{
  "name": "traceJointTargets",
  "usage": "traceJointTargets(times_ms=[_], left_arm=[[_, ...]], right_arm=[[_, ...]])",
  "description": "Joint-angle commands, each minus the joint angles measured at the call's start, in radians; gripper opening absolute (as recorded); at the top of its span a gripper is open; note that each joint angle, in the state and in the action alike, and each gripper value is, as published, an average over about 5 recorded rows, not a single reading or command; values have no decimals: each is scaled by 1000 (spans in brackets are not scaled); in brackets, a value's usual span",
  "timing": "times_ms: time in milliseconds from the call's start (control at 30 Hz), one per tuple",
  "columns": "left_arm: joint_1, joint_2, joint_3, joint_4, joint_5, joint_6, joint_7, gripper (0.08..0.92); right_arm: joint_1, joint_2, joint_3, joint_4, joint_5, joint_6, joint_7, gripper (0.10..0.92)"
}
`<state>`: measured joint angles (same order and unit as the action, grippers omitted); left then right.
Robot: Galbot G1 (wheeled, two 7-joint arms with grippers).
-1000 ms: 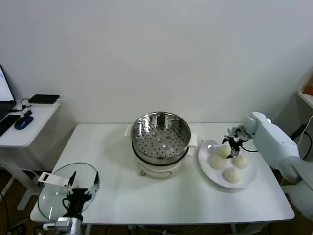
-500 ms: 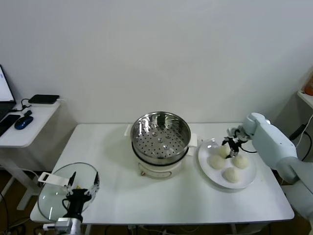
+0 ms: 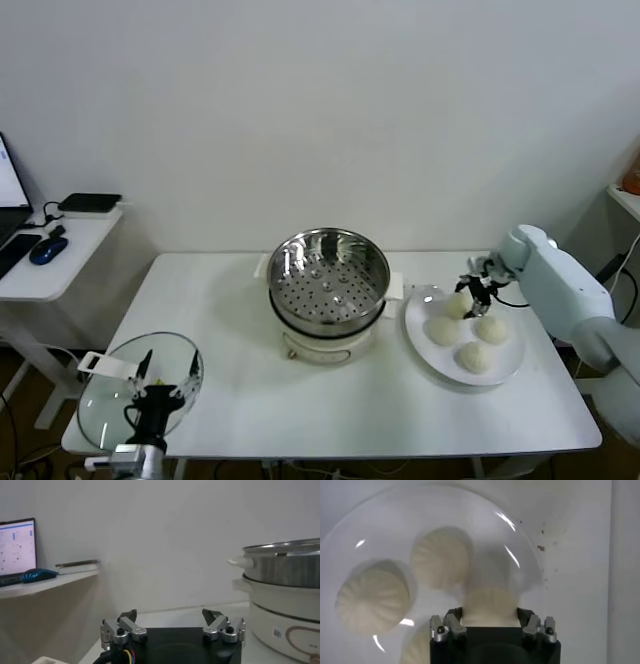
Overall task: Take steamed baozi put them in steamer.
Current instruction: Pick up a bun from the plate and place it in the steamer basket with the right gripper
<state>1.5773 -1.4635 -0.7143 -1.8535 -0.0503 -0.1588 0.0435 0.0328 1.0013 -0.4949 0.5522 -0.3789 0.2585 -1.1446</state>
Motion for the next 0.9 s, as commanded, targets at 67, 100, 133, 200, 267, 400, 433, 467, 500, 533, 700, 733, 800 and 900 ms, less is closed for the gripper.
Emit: traceJointTargets(times_ms=[67,100,133,200,267,400,433,467,500,533,700,733,800,900], left_arm=[[4,-1,-6,-9,2,4,-1,823],[5,-2,-7,-10,2,3,-1,823],[7,-3,-7,-10,3,3,-1,823],[10,-5,-7,-11,3,2,-2,823],[13,-8,-5,-13,4,0,-2,823],[16,-10,-5,-17,6,0,-3,823],[16,-9,-6,-19,6,1,-3,823],[16,-9,-6,-20,7,1,-3,823],[16,-9,-7,-21,7,1,-3,823],[17,-8,-8,-22,7,2,-3,823],[18,-7,-9,-31,7,7,-5,823],[18,-7,-9,-32,7,8,-5,823],[19,-7,-9,-35,8,9,-5,823],[21,-6,-8,-37,9,9,-5,823]], right_arm=[[118,-50,-118,115,59,66,-15,721],[145,-59,-147,139,79,67,-18,721],[174,-66,-180,162,101,67,-20,721],[232,-78,-244,205,143,69,-25,721],[285,-84,-302,248,179,75,-27,721],[394,-78,-405,328,241,102,-30,723],[424,-72,-430,346,256,110,-31,724],[448,-65,-450,359,266,118,-32,726],[473,-53,-468,371,277,126,-33,727],[501,-41,-485,381,288,134,-33,728],[602,52,-540,399,309,181,-35,736],[614,74,-547,399,304,193,-36,737],[630,119,-554,397,291,214,-37,741],[634,188,-558,394,271,231,-36,746]])
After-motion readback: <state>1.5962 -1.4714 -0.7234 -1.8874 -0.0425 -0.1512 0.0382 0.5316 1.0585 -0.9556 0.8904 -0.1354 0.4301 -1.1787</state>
